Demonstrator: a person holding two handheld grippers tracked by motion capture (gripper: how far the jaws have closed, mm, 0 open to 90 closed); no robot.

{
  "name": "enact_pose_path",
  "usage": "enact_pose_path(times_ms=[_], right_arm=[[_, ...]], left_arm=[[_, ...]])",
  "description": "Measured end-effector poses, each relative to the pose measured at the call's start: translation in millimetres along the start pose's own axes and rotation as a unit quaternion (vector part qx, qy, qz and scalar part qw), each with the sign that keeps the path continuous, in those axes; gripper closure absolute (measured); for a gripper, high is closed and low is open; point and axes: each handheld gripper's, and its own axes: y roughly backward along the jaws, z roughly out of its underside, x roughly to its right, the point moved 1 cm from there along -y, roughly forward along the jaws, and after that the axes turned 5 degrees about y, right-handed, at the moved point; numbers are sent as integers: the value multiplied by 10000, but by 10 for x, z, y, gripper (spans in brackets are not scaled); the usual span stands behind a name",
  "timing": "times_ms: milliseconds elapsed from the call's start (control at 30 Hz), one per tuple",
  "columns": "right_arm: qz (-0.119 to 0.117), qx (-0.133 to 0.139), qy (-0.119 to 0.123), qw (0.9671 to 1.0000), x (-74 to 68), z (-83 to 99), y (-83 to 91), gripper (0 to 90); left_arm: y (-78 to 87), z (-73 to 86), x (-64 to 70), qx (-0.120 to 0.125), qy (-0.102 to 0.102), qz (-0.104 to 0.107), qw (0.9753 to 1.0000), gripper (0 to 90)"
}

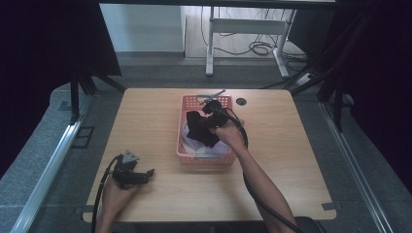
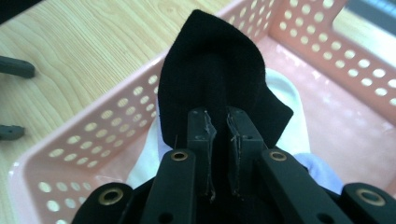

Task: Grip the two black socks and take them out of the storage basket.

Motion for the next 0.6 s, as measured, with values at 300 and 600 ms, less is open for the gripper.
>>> enact_pose_path(times_ms=[300,600], right_arm=[[52,266,21,9996,12,-63,240,812],[244,523,-63,9983,121,-41,542,813]], left_arm=[[0,0,1,-1,5,0,10000,133],[-1,0,2,8,12,-2,10000,132]])
